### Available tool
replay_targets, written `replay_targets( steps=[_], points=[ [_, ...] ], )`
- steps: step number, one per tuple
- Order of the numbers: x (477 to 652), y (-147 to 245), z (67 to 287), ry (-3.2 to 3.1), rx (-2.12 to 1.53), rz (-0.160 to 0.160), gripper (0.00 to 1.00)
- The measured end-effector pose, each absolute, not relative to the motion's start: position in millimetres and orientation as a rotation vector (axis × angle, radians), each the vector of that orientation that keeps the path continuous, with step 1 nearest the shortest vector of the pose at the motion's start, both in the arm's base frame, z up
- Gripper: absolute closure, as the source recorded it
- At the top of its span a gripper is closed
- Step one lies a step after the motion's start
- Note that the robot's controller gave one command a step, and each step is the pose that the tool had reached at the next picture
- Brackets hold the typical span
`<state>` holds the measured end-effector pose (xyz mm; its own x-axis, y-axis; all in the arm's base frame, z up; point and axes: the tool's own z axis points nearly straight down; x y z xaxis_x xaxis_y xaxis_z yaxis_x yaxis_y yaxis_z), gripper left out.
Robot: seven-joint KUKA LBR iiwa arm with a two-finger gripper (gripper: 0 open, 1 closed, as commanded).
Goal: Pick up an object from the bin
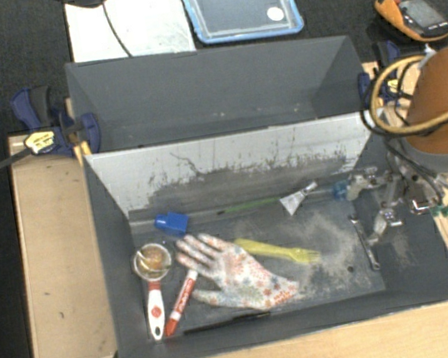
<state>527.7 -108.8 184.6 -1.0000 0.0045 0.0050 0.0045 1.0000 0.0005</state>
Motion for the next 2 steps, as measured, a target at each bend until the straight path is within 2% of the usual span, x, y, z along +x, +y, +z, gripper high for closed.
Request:
replay_targets(
  steps=[1, 2],
  points=[
    [529.5, -108.2, 189.1, -3.145, -0.001, 0.001, 0.0],
    [526.5, -63.0, 131.2, -3.141, -0.21, -0.001, 0.0]
  ],
)
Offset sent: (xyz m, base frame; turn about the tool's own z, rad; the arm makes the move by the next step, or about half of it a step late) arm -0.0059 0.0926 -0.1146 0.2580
